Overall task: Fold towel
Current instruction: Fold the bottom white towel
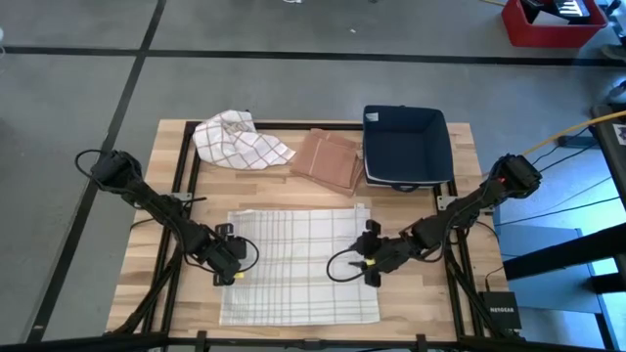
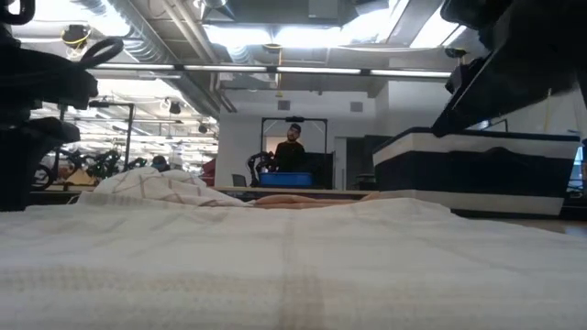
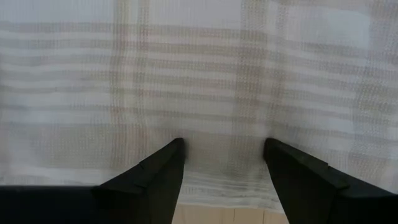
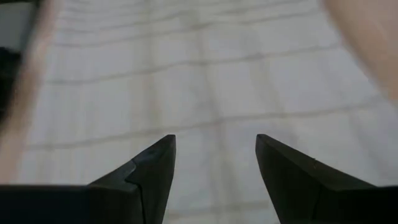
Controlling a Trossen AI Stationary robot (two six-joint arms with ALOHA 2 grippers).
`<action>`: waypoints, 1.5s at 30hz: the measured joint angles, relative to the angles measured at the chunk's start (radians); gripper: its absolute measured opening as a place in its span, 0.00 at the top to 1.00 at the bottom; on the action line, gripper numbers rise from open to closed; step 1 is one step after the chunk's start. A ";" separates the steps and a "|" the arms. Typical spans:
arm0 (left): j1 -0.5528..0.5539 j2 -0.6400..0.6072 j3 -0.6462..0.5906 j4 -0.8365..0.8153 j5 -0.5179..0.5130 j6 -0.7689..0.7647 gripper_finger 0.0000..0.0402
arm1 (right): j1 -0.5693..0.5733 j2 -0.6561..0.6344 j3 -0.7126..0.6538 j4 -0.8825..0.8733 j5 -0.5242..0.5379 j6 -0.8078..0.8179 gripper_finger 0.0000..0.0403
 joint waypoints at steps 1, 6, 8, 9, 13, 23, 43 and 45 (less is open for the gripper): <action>0.000 0.000 0.000 0.000 0.005 -0.002 0.46 | 0.000 0.000 0.000 0.004 -0.036 0.000 0.44; 0.000 0.001 0.000 0.001 0.016 0.001 0.45 | 0.000 0.000 0.000 -0.045 -0.143 -0.001 0.44; 0.000 0.002 -0.001 0.001 0.017 -0.007 0.45 | 0.000 0.000 0.000 -0.085 -0.152 -0.010 0.44; 0.000 0.002 -0.001 0.000 0.018 -0.010 0.45 | -0.001 0.000 0.000 -0.103 -0.155 -0.010 0.44; -0.001 0.003 -0.001 0.002 0.008 -0.012 0.45 | -0.014 0.006 0.000 -0.157 -0.164 -0.028 0.44; 0.004 0.004 -0.002 0.004 0.008 -0.030 0.45 | -0.075 0.149 0.003 -0.213 -0.228 -0.065 0.44; -0.008 -0.024 0.116 -0.042 0.010 -0.046 0.45 | -0.073 0.144 0.125 -0.390 -0.234 -0.080 0.44; -0.015 -0.020 0.112 -0.040 0.003 -0.040 0.45 | -0.073 0.143 0.128 -0.397 -0.234 -0.080 0.44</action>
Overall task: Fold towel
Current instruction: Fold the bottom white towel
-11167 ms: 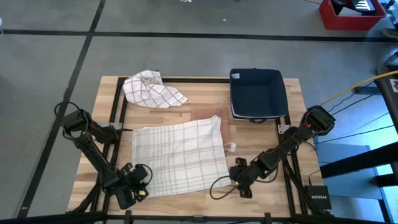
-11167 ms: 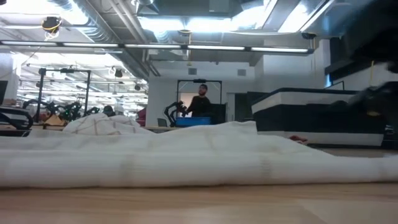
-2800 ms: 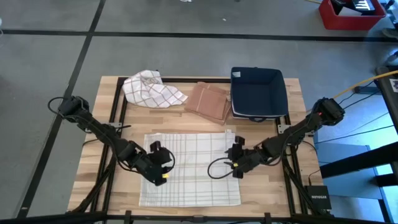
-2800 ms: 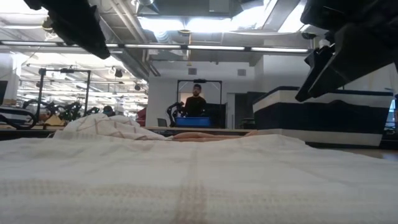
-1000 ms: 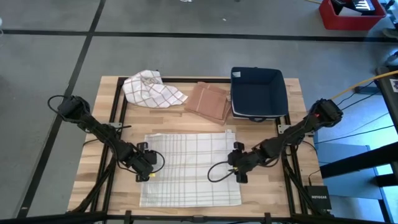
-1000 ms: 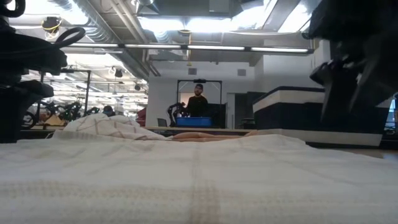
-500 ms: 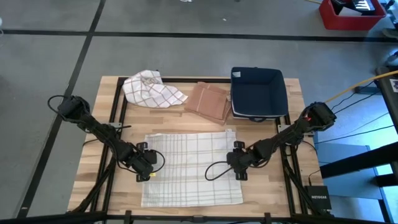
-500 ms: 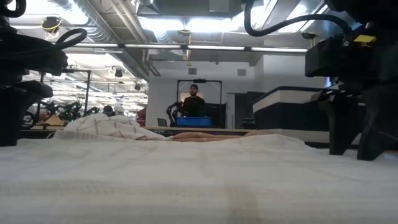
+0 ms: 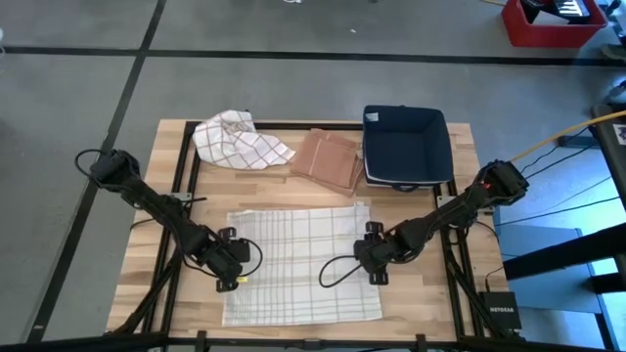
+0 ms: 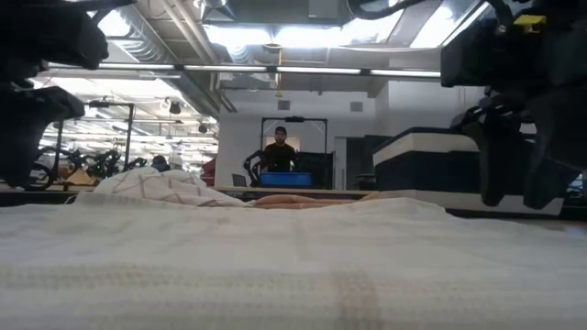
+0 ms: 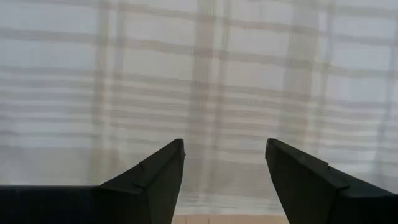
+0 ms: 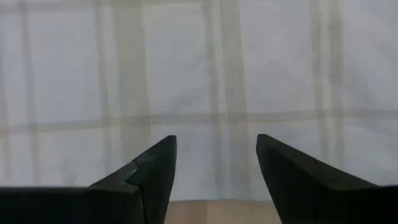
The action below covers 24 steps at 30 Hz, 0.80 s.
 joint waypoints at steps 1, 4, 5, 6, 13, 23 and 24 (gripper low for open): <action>-0.005 0.005 -0.007 -0.001 -0.001 0.000 0.45 | 0.000 0.000 0.000 -0.005 0.000 0.000 0.44; -0.016 0.017 -0.037 -0.013 -0.001 0.000 0.45 | 0.000 0.000 -0.008 -0.007 0.004 0.000 0.44; -0.018 0.021 -0.044 -0.007 0.000 -0.005 0.45 | 0.000 0.000 -0.016 -0.008 0.006 0.002 0.44; -0.020 0.025 -0.054 0.000 0.000 -0.018 0.45 | 0.000 0.000 -0.024 -0.012 0.008 0.008 0.44; -0.020 0.021 -0.117 0.059 0.036 -0.070 0.45 | 0.000 0.000 -0.088 0.035 0.007 0.019 0.44; -0.019 0.020 -0.134 0.056 0.043 -0.078 0.45 | 0.000 0.003 -0.126 0.096 0.020 0.020 0.44; -0.020 0.020 -0.135 0.055 0.044 -0.078 0.45 | 0.000 0.003 -0.126 0.097 0.020 0.020 0.44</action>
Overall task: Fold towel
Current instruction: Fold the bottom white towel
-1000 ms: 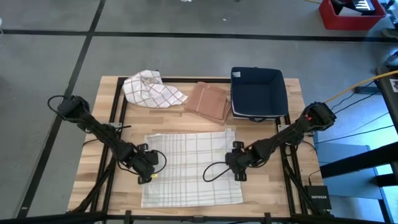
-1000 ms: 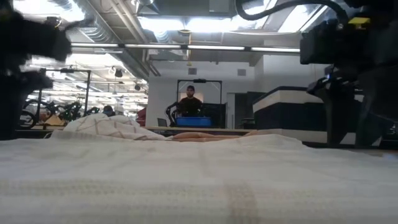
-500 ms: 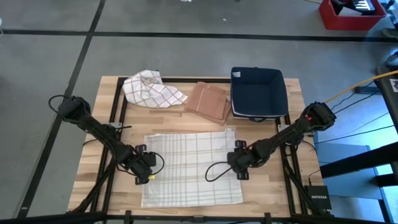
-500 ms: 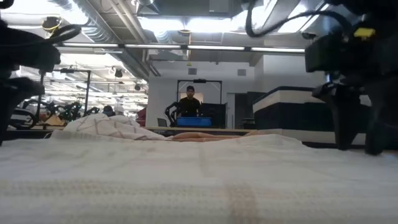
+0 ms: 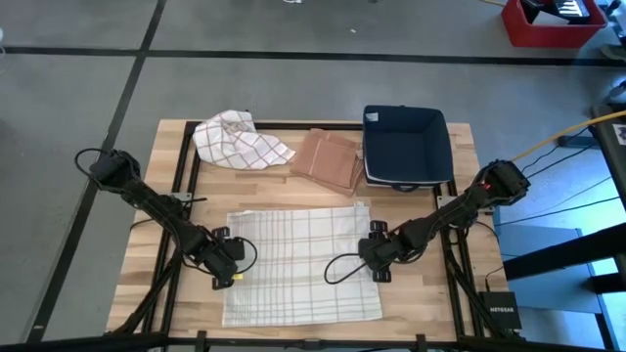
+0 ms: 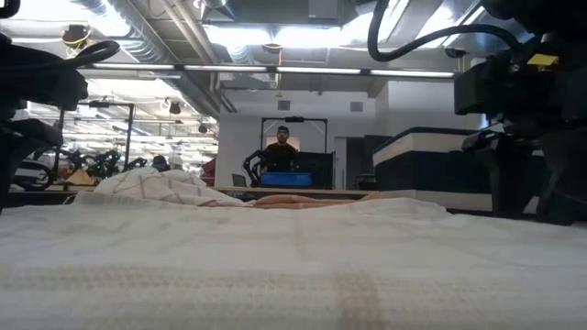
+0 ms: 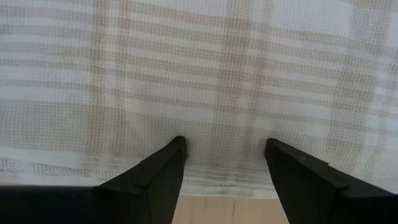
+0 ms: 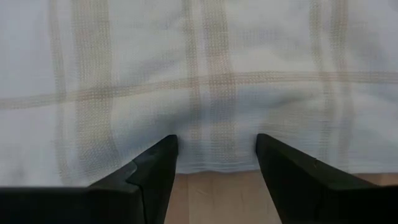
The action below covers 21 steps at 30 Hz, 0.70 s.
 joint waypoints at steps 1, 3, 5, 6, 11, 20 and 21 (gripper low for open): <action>0.000 0.000 0.000 -0.001 0.001 0.000 0.45 | 0.000 0.001 0.000 0.000 0.000 0.000 0.44; 0.000 0.000 0.000 -0.001 0.003 -0.002 0.45 | 0.000 0.001 0.000 -0.002 0.000 0.000 0.44; 0.000 0.001 -0.001 -0.002 0.003 -0.002 0.45 | 0.000 0.002 -0.001 -0.005 0.000 0.000 0.44; 0.000 0.001 -0.001 -0.002 0.004 -0.002 0.45 | 0.000 0.002 -0.001 -0.005 0.000 0.000 0.44; 0.000 0.000 -0.001 0.000 0.006 -0.002 0.49 | 0.000 -0.004 0.004 -0.008 0.000 0.003 0.44; 0.001 -0.056 0.077 -0.043 0.025 0.022 0.51 | 0.000 -0.029 0.151 -0.163 0.002 -0.031 0.44; 0.002 -0.060 0.078 -0.040 0.015 0.024 0.51 | 0.000 -0.027 0.152 -0.153 0.008 -0.045 0.44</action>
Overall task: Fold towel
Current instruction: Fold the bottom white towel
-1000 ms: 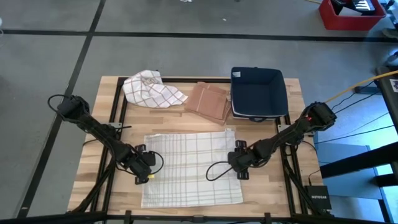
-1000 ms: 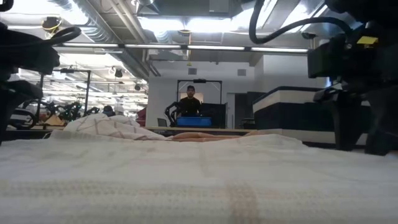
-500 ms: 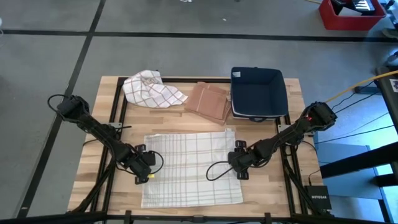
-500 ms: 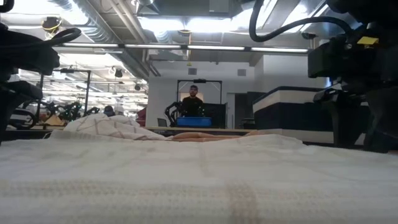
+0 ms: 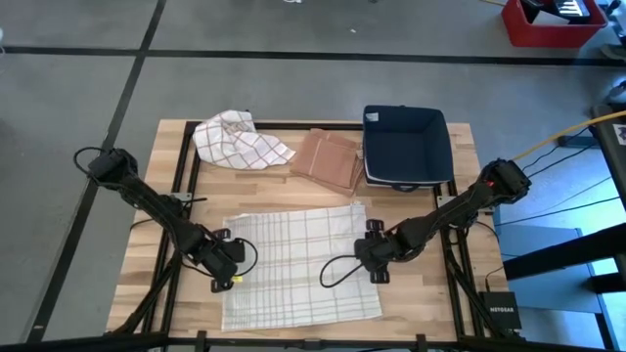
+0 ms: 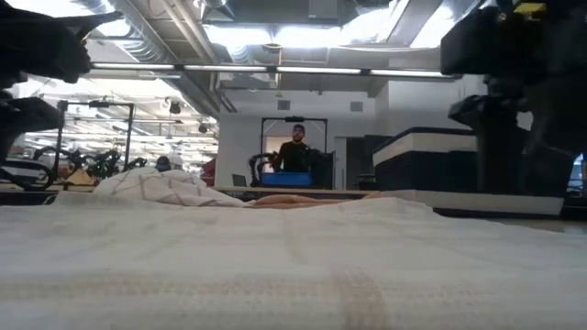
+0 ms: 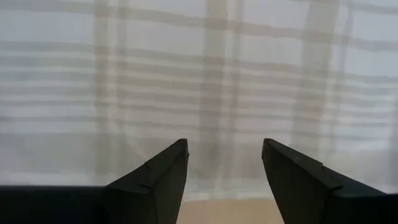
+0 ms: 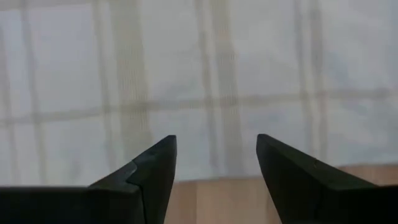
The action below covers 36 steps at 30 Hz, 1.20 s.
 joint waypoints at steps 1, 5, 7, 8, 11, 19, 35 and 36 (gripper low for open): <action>0.000 -0.001 -0.001 0.000 -0.011 0.003 0.51 | 0.000 0.000 0.000 0.019 0.009 -0.009 0.44; -0.003 0.007 -0.009 -0.004 -0.032 0.008 0.51 | 0.000 0.000 -0.020 0.056 0.070 -0.018 0.44; -0.004 0.016 -0.027 0.011 -0.031 0.001 0.51 | 0.000 0.008 -0.043 0.079 0.071 -0.018 0.44; -0.007 0.017 -0.035 0.025 -0.027 -0.001 0.51 | 0.000 0.012 -0.056 0.098 0.067 -0.014 0.44; -0.015 0.020 -0.053 0.051 -0.002 -0.025 0.51 | 0.000 0.036 -0.103 0.167 0.024 -0.012 0.44; -0.042 0.020 -0.054 0.060 0.033 -0.105 0.51 | -0.009 0.069 -0.132 0.221 0.020 -0.008 0.44; -0.081 0.084 -0.056 0.060 -0.021 -0.098 0.51 | -0.022 0.079 -0.134 0.228 0.010 -0.037 0.44; -0.082 0.084 -0.056 0.060 -0.018 -0.102 0.52 | -0.025 0.083 -0.133 0.223 0.009 -0.037 0.44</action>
